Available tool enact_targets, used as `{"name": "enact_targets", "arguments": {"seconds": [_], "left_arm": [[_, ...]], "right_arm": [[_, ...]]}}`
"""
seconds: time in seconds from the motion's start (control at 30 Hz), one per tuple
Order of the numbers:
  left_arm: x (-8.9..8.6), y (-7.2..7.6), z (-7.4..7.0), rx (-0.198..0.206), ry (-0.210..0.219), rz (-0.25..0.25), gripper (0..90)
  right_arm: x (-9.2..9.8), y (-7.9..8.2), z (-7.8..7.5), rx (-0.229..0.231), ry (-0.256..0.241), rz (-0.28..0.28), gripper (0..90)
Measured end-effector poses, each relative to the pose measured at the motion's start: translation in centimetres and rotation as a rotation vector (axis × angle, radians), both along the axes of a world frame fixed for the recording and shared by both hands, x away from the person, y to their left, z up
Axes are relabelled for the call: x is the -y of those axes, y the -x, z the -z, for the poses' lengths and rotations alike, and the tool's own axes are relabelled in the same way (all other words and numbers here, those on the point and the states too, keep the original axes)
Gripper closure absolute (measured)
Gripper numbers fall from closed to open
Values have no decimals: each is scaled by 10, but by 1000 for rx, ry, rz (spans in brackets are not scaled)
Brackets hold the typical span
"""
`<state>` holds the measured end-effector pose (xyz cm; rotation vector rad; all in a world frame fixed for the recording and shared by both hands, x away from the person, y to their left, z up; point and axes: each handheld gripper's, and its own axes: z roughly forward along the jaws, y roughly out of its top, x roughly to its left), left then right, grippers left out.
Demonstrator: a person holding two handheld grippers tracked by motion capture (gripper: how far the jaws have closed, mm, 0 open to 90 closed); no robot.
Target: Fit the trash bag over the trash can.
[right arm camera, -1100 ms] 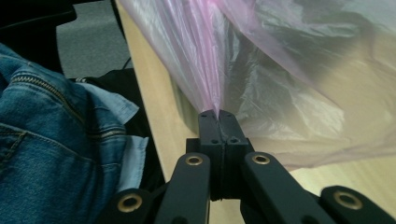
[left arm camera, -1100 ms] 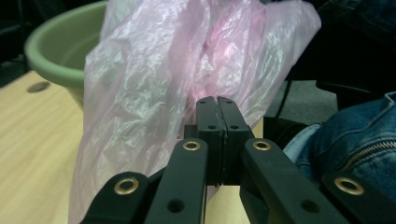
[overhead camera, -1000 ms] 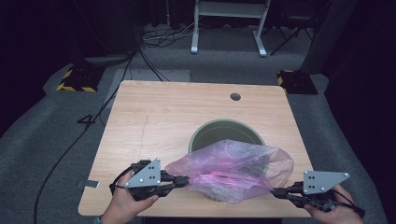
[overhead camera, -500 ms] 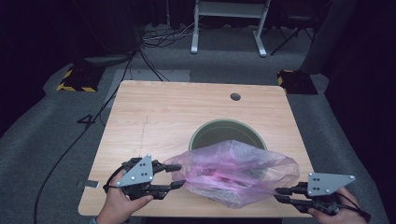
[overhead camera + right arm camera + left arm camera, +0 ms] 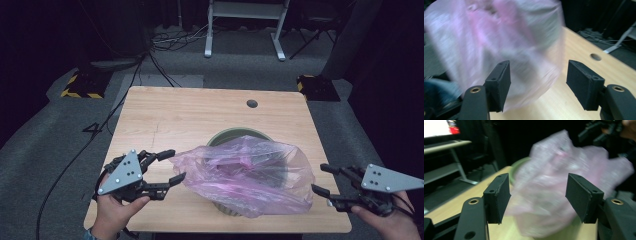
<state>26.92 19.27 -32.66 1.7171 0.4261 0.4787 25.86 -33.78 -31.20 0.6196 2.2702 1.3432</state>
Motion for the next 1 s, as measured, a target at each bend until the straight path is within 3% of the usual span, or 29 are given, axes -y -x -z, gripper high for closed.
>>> {"name": "enact_targets", "arguments": {"seconds": [0.13,0.3,0.33,0.4,0.47,0.5,0.6,0.73,0.83,0.87,0.93,1.0], "left_arm": [[0,-11,-1,-25,-8,0,334],[8,-22,4,-63,-51,-12,321],[10,-25,6,-71,-65,-25,323],[13,-31,9,-89,-91,-27,338],[17,-36,12,-108,-107,28,492],[19,-39,13,-122,-108,52,584],[24,-43,13,-118,-114,60,769],[25,-48,10,-113,-113,1,888],[26,-48,12,-130,-103,41,835],[27,-47,13,-133,-104,53,762],[31,-44,14,-125,-105,44,521],[33,-44,16,-133,-123,19,409]], "right_arm": [[-6,-19,-5,2,-44,17,327],[-18,-42,5,-67,-60,-3,344],[-20,-46,8,-80,-67,-9,402],[-22,-50,9,-100,-74,-46,694],[-24,-53,6,-102,-94,-66,869],[-26,-54,4,-92,-90,-72,900],[-34,-59,-2,-54,-72,-71,900],[-41,-69,-8,-21,-28,-28,900],[-42,-78,-7,-22,-12,-1,900],[-41,-79,-7,-22,-14,3,900],[-40,-79,-6,-19,-23,11,900],[-39,-78,-6,-23,-38,8,842]]}}
